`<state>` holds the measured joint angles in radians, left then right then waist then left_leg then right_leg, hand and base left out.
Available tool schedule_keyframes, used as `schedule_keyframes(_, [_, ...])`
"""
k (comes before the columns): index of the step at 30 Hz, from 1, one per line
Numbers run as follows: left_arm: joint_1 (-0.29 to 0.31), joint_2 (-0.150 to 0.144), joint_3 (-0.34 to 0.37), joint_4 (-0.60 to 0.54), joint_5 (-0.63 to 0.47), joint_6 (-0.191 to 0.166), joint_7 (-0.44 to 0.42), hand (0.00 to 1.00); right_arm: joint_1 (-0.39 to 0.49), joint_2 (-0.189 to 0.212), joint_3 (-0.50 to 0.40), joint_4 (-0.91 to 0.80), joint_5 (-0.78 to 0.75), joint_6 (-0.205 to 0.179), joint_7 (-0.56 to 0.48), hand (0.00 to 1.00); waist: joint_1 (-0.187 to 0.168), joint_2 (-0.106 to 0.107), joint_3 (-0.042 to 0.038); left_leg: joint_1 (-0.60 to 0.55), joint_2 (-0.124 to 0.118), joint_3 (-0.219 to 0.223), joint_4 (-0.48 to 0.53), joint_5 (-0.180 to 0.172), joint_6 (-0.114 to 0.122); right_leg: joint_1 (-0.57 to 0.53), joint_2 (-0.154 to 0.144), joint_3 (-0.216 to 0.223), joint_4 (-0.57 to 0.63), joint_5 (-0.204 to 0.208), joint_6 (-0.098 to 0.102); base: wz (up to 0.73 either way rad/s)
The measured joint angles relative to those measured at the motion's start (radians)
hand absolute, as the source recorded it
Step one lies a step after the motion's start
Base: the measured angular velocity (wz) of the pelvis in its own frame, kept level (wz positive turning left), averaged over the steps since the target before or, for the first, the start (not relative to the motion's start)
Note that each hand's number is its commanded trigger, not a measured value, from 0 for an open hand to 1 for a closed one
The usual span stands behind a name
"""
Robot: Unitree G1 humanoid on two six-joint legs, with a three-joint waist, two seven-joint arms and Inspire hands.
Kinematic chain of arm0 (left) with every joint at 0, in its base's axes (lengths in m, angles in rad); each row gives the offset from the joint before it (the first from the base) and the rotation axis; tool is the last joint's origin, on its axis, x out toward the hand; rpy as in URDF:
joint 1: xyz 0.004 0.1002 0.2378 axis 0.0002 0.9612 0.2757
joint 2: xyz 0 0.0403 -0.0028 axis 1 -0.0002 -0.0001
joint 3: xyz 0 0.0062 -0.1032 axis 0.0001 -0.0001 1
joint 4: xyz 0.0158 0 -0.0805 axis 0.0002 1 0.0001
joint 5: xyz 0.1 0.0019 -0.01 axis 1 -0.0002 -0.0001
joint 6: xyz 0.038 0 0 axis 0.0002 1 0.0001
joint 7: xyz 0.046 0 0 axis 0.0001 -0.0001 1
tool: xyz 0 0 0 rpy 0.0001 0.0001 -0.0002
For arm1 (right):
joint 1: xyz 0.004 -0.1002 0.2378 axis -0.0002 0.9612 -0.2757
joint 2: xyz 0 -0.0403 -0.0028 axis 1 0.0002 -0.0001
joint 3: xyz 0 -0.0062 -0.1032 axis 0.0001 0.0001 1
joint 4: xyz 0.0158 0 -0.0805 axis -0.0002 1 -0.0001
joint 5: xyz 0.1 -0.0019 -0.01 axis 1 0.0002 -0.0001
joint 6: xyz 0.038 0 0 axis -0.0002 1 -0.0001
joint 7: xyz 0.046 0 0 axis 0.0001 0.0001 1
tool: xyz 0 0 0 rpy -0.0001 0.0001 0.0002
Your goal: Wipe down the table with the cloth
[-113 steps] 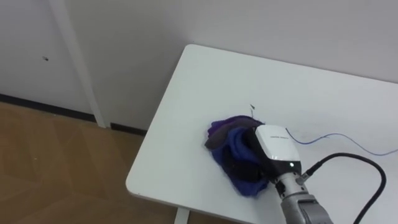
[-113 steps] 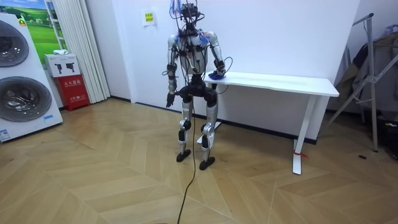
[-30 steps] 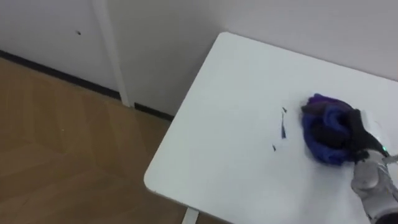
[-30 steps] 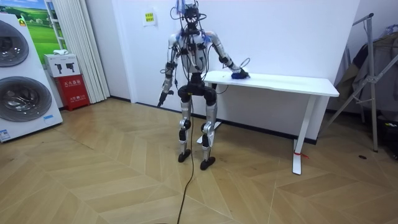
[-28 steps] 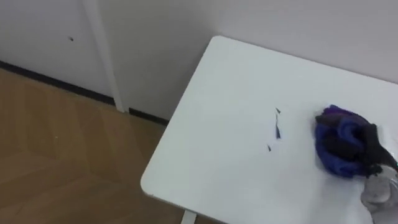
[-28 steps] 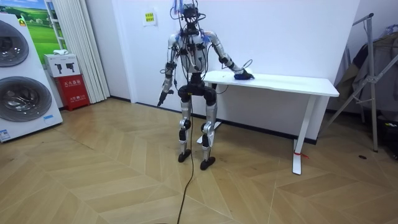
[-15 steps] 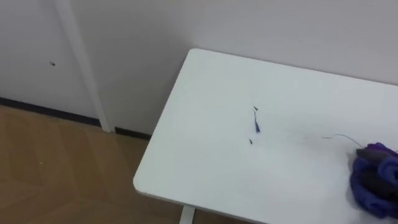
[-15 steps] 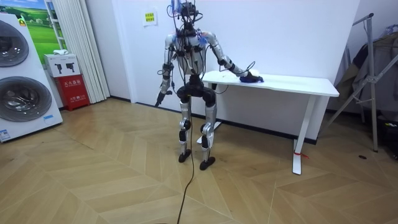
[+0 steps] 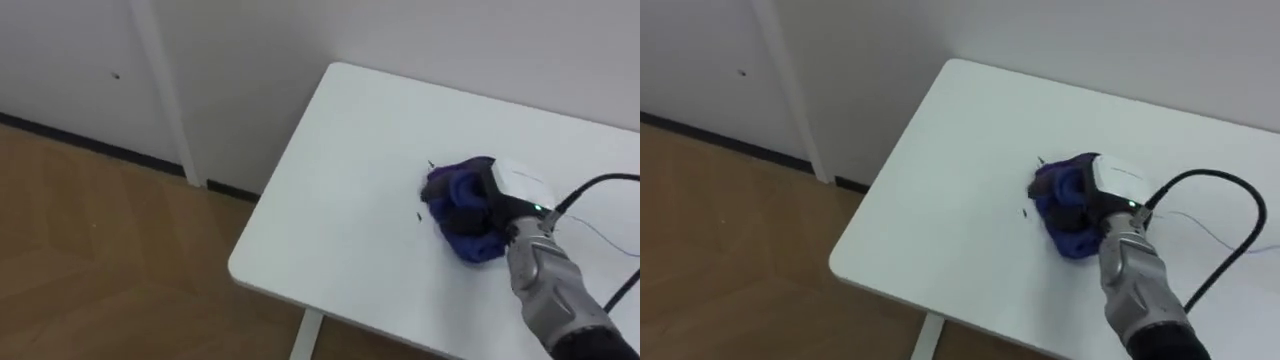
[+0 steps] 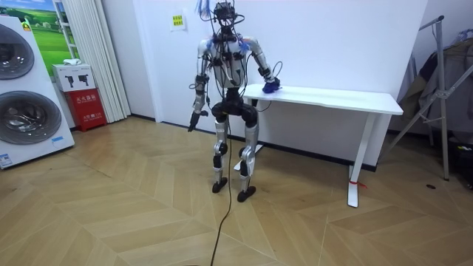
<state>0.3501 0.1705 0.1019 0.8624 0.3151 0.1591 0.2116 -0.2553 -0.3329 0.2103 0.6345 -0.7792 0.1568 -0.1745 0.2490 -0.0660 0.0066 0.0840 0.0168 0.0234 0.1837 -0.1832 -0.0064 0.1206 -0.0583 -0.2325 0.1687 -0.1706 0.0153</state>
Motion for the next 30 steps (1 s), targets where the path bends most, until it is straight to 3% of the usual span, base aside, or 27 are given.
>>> schedule_keyframes(4, [0.029,0.009,0.003,0.000,-0.010,0.003,-0.001,0.00,0.036,-0.021,-0.036,0.064,0.083,-0.081,-0.049,1.00,-0.037,0.002,0.0002,0.012,-0.008,-0.036,-0.003,-0.001,0.001,0.028,-0.006,-0.024,-0.005,-0.001,0.002,0.28])
schedule_keyframes(9, [0.034,0.006,0.036,-0.001,0.021,-0.007,-0.006,0.00,0.160,-0.016,-0.181,0.085,0.125,-0.159,-0.148,1.00,-0.061,0.009,-0.0061,0.022,-0.016,-0.033,-0.003,-0.010,0.015,0.047,-0.017,-0.047,-0.014,-0.004,0.009,0.11])
schedule_keyframes(12, [0.044,0.006,0.082,0.000,0.058,-0.007,-0.006,0.00,0.249,-0.019,-0.276,0.111,0.178,-0.189,-0.222,1.00,-0.081,0.014,-0.0132,0.031,-0.021,-0.022,0.012,-0.026,0.026,0.053,-0.031,-0.048,0.012,-0.017,0.032,-0.09])
schedule_keyframes(14, [0.040,0.003,0.107,0.000,0.071,-0.008,-0.003,0.00,0.298,-0.020,-0.315,0.150,0.237,-0.192,-0.290,1.00,-0.100,0.030,-0.0229,0.031,-0.017,-0.014,0.051,-0.054,0.037,0.046,-0.054,-0.076,0.080,-0.034,0.047,-0.06])
schedule_keyframes(16, [0.032,0.003,0.107,0.000,0.070,-0.015,0.000,0.00,0.298,-0.019,-0.315,0.180,0.265,-0.190,-0.321,1.00,-0.103,0.044,-0.0277,0.031,-0.009,-0.004,0.085,-0.072,0.045,0.031,-0.071,-0.111,0.139,-0.040,0.049,-0.20])
schedule_keyframes(18, [0.009,0.004,0.100,0.000,0.070,-0.026,0.005,0.00,0.277,-0.010,-0.307,0.181,0.268,-0.163,-0.333,1.00,-0.091,0.054,-0.0295,0.018,0.006,0.019,0.110,-0.080,0.054,-0.002,-0.090,-0.117,0.217,-0.050,0.055,-0.33])
schedule_keyframes(20, [-0.061,0.014,0.066,0.028,0.068,-0.058,0.025,0.00,0.222,0.019,-0.290,0.188,0.271,-0.081,-0.367,1.00,-0.047,0.063,-0.0282,-0.019,0.030,0.040,0.160,-0.091,0.048,-0.049,-0.191,-0.123,0.373,-0.091,0.061,-0.34])
schedule_keyframes(21, [-0.082,0.018,0.057,0.036,0.068,-0.064,0.028,0.00,0.200,0.028,-0.269,0.191,0.270,-0.053,-0.372,1.00,-0.025,0.064,-0.0275,-0.026,0.042,0.054,0.165,-0.094,0.042,-0.060,-0.215,-0.116,0.388,-0.092,0.060,-0.71])
schedule_keyframes(23, [-0.151,0.048,0.030,0.107,0.067,-0.108,0.042,0.00,0.074,0.049,-0.138,0.200,0.258,0.006,-0.352,1.00,0.054,0.053,-0.0182,-0.082,0.098,0.087,0.196,-0.094,0.002,-0.110,-0.291,-0.083,0.364,-0.081,0.075,-1.00])
schedule_keyframes(24, [-0.168,0.055,0.030,0.120,0.067,-0.115,0.042,0.00,0.037,0.061,-0.106,0.199,0.255,0.013,-0.339,1.00,0.070,0.047,-0.0147,-0.098,0.112,0.087,0.202,-0.092,-0.011,-0.120,-0.299,-0.067,0.343,-0.077,0.080,-0.72])
schedule_keyframes(25, [-0.197,0.067,0.028,0.129,0.066,-0.119,0.042,0.00,-0.045,0.085,-0.049,0.196,0.227,0.016,-0.307,1.00,0.088,0.036,-0.0024,-0.133,0.140,0.071,0.221,-0.090,-0.037,-0.125,-0.309,-0.049,0.276,-0.059,0.089,-0.36])
schedule_keyframes(26, [-0.233,0.083,0.013,0.141,0.057,-0.122,0.041,0.00,-0.111,0.091,0.002,0.183,0.201,0.001,-0.276,1.00,0.098,0.025,0.0088,-0.182,0.171,0.051,0.243,-0.085,-0.066,-0.124,-0.309,-0.037,0.205,-0.028,0.092,-0.11])
schedule_keyframes(27, [-0.246,0.088,0.004,0.143,0.043,-0.124,0.040,0.00,-0.138,0.091,0.010,0.178,0.190,-0.018,-0.263,1.00,0.103,0.017,0.0139,-0.206,0.186,0.036,0.251,-0.078,-0.082,-0.125,-0.306,-0.040,0.175,-0.007,0.095,0.27])
schedule_keyframes(28, [-0.263,0.100,-0.016,0.143,0.009,-0.128,0.038,0.00,-0.186,0.091,0.018,0.172,0.180,-0.046,-0.240,1.00,0.110,0.008,0.0180,-0.251,0.216,0.000,0.260,-0.064,-0.117,-0.125,-0.301,-0.057,0.128,0.041,0.095,0.52])
schedule_keyframes(29, [-0.261,0.112,-0.027,0.144,0.004,-0.126,0.034,0.00,-0.218,0.091,0.017,0.170,0.167,-0.065,-0.224,1.00,0.110,0.002,0.0161,-0.279,0.245,-0.040,0.259,-0.047,-0.155,-0.124,-0.287,-0.073,0.096,0.067,0.100,0.55])
schedule_keyframes(30, [-0.252,0.119,-0.026,0.142,0.002,-0.123,0.029,0.00,-0.219,0.091,0.014,0.170,0.153,-0.075,-0.218,1.00,0.111,0.001,0.0169,-0.282,0.262,-0.055,0.247,-0.036,-0.178,-0.125,-0.273,-0.071,0.085,0.069,0.101,0.53])
